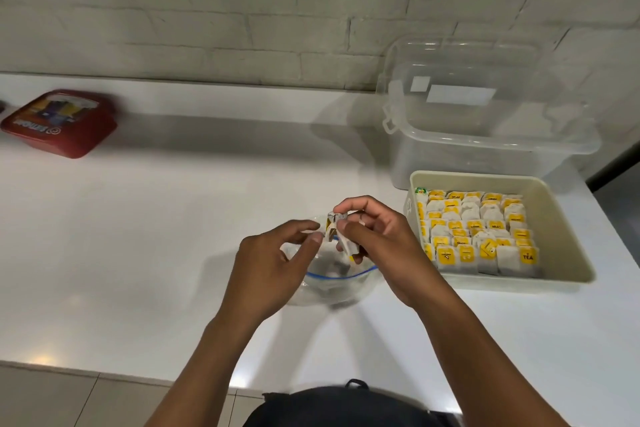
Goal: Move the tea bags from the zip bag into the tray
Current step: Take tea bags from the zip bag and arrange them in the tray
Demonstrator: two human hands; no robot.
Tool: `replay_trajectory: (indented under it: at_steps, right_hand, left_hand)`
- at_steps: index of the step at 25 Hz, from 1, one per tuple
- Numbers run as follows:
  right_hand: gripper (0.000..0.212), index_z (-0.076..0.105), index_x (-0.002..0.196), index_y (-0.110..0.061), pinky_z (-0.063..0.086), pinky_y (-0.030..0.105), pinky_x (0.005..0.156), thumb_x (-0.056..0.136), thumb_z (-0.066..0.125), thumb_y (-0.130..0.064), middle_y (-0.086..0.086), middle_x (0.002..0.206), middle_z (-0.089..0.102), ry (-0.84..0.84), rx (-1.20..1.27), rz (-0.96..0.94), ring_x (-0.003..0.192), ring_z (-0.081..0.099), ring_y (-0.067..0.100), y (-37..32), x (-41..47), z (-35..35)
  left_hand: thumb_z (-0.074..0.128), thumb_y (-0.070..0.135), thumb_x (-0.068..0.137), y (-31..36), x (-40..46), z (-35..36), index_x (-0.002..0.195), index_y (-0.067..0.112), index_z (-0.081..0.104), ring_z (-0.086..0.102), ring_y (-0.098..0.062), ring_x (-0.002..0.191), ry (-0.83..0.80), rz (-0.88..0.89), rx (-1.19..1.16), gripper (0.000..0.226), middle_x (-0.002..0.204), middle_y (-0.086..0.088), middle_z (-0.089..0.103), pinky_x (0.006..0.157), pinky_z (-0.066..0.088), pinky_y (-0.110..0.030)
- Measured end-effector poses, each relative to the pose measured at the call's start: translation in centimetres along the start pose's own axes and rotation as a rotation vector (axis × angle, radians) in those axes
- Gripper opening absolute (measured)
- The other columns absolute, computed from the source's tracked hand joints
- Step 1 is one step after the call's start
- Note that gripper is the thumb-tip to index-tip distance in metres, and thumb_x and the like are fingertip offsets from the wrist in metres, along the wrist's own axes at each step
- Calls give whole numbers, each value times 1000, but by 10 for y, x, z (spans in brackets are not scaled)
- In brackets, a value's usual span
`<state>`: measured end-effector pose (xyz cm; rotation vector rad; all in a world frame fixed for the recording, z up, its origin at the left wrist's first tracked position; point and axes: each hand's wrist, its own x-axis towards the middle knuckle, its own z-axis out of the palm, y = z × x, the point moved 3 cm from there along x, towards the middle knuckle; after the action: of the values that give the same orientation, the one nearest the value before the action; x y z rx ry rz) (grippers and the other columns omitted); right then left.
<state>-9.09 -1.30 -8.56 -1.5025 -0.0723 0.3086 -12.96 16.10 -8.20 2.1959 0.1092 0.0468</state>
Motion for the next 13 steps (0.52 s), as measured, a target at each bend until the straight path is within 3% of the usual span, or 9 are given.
replay_trajectory:
  at_steps: [2, 4, 8, 11, 13]
  right_hand:
    - [15, 68, 105, -17, 48, 31, 61, 94, 61, -8, 1, 81, 70, -19, -7, 5, 74, 64, 17, 0, -3, 1]
    - [17, 67, 107, -16, 50, 30, 62, 95, 59, -6, 2, 82, 70, -37, 12, 12, 75, 65, 17, 1, -5, -1]
    - [14, 67, 109, -14, 48, 32, 57, 96, 61, -13, 14, 84, 70, -18, 96, 7, 70, 61, 23, 1, -9, -15]
    - [15, 67, 109, -15, 46, 30, 54, 97, 61, -22, 18, 88, 70, 37, 110, 30, 71, 60, 26, 2, -12, -31]
    - [21, 67, 108, -12, 45, 29, 53, 99, 57, -28, 17, 85, 67, 86, 142, 76, 68, 59, 26, 3, -13, -45]
  left_hand:
    - [67, 48, 86, 8, -2, 11, 111, 41, 66, 71, -8, 71, -90, -88, -328, 26, 102, 15, 72, 63, 49, -26]
    - [69, 43, 85, 15, -5, 20, 117, 39, 64, 73, -15, 78, -168, -99, -470, 33, 104, 12, 70, 61, 51, -27]
    - [66, 19, 94, 27, -3, 28, 115, 31, 69, 65, -7, 64, -94, -9, -417, 24, 83, 11, 71, 63, 49, -18]
    - [58, 22, 99, 32, 0, 35, 101, 31, 75, 67, -10, 68, -14, 24, -297, 19, 80, 12, 73, 66, 54, -29]
    - [59, 28, 98, 37, 2, 43, 86, 30, 75, 66, -6, 66, 25, 1, -251, 21, 76, 13, 72, 65, 53, -28]
